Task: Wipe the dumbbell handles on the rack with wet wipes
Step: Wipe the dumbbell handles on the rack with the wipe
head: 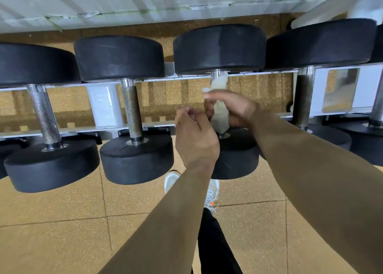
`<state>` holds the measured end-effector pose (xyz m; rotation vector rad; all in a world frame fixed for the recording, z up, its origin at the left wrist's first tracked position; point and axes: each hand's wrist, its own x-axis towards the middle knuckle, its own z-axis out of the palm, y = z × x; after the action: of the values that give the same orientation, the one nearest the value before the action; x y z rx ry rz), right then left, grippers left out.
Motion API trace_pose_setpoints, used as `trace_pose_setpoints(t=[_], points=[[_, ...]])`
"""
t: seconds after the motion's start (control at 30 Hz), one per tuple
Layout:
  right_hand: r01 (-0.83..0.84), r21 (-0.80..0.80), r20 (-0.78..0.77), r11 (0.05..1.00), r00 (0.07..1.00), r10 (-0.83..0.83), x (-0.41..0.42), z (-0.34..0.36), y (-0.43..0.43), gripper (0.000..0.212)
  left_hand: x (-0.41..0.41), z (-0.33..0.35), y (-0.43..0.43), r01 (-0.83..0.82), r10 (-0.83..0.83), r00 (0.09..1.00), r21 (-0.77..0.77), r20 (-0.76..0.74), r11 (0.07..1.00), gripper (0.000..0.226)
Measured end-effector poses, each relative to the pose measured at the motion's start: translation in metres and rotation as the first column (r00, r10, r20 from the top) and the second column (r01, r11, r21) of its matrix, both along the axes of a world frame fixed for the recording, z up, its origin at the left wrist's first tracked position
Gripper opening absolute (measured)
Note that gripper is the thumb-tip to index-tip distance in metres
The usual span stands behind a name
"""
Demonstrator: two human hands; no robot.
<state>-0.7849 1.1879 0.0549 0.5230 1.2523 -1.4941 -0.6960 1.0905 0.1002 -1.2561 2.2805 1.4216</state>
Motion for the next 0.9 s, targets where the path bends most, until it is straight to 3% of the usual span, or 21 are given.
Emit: trace_pose_setpoints(t=[0.1, 0.17, 0.23, 0.3, 0.37, 0.43, 0.5, 0.57, 0.67, 0.77, 0.9], points=[[-0.198, 0.029, 0.064, 0.98, 0.978, 0.196, 0.009, -0.001, 0.011, 0.039, -0.001, 0.001, 0.0, 0.01, -0.01, 1.0, 0.004, -0.003, 1.0, 0.027], [-0.208, 0.108, 0.0, 0.972, 0.978, 0.209, 0.013, 0.003, 0.009, 0.048, -0.001, 0.001, 0.0, 0.017, -0.017, 1.0, -0.007, -0.004, 1.0, 0.031], [-0.217, 0.301, -0.107, 0.929, 0.96, 0.259, 0.017, 0.016, 0.002, 0.037, 0.0, 0.0, 0.001, 0.023, -0.023, 1.0, -0.011, 0.007, 1.0, 0.028], [-0.268, 0.618, -0.143, 0.739, 0.886, 0.441, 0.021, 0.024, -0.007, 0.03, 0.0, -0.001, 0.0, 0.015, -0.015, 1.0, -0.013, 0.011, 1.0, 0.021], [-0.286, 0.791, -0.107, 0.54, 0.805, 0.584, 0.025, 0.027, -0.015, 0.04, -0.001, 0.0, 0.001, 0.009, -0.009, 1.0, -0.019, 0.007, 1.0, 0.017], [-0.215, 0.843, -0.155, 0.494, 0.781, 0.605, 0.024, 0.023, -0.023, 0.045, -0.001, 0.0, 0.001, 0.0, 0.0, 1.0, -0.025, 0.0, 1.0, 0.016], [-0.081, 0.814, -0.25, 0.575, 0.844, 0.473, 0.013, 0.018, -0.031, 0.042, 0.0, 0.0, 0.001, -0.01, 0.01, 1.0, -0.031, -0.005, 0.999, 0.017], [0.1, 0.732, -0.321, 0.674, 0.923, 0.212, 0.0, 0.012, -0.039, 0.038, 0.0, 0.0, 0.001, -0.017, 0.017, 1.0, -0.025, -0.004, 1.0, 0.017], [0.308, 0.493, -0.385, 0.813, 0.916, -0.113, -0.009, 0.004, -0.039, 0.025, 0.0, 0.001, 0.001, -0.02, 0.02, 1.0, -0.01, -0.006, 1.0, 0.016], [0.274, 0.174, -0.345, 0.946, 0.916, -0.202, -0.017, 0.0, -0.025, 0.028, 0.001, 0.002, 0.001, -0.022, 0.022, 1.0, 0.005, -0.01, 1.0, 0.013], [0.2, -0.112, -0.069, 0.973, 0.976, -0.208, -0.024, -0.003, -0.016, 0.022, 0.0, 0.003, 0.001, -0.019, 0.018, 1.0, 0.028, 0.012, 0.999, 0.01]])
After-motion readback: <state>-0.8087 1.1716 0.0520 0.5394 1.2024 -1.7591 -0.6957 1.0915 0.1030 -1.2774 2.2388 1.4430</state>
